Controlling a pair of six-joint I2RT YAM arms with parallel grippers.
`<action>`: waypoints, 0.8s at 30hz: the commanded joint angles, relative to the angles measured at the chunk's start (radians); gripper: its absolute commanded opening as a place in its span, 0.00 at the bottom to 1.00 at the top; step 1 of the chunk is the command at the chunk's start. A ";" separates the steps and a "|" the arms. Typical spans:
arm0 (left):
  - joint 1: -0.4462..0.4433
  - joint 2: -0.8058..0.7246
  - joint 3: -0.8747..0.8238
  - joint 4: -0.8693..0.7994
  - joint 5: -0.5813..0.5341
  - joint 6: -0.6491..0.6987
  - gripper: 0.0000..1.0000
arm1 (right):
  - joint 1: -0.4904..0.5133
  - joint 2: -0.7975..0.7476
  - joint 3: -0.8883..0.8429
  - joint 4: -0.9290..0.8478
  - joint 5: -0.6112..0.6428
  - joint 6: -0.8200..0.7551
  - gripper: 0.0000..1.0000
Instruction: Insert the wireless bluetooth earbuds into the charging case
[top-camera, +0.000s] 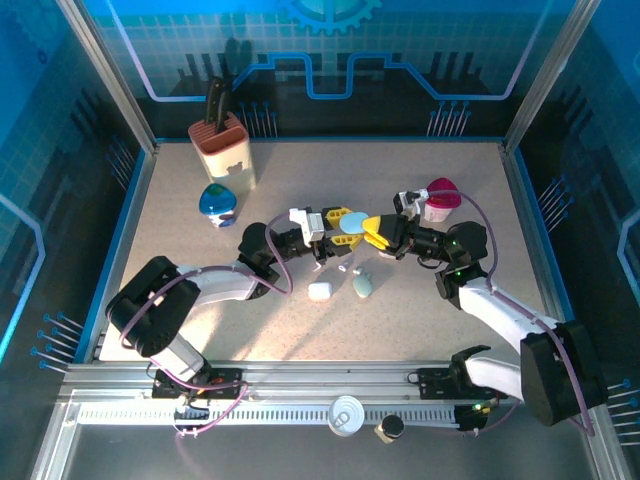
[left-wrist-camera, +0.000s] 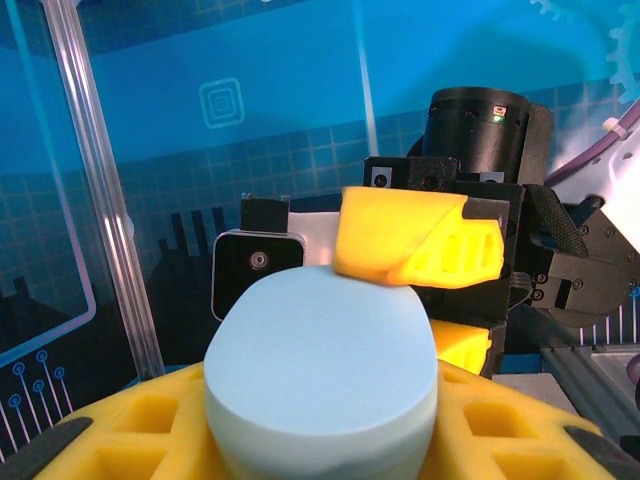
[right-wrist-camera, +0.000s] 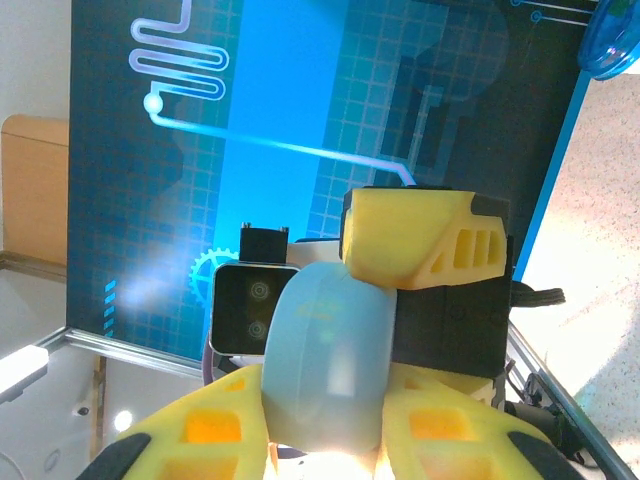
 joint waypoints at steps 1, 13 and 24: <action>-0.005 0.017 0.018 0.027 0.032 -0.001 0.33 | -0.008 -0.009 0.002 0.025 -0.002 -0.008 0.21; 0.000 -0.044 -0.038 -0.138 0.040 0.053 0.29 | -0.106 -0.219 0.114 -0.745 0.034 -0.716 0.84; 0.000 -0.160 -0.042 -0.511 0.161 0.089 0.30 | 0.099 -0.315 0.363 -1.490 0.422 -1.700 0.96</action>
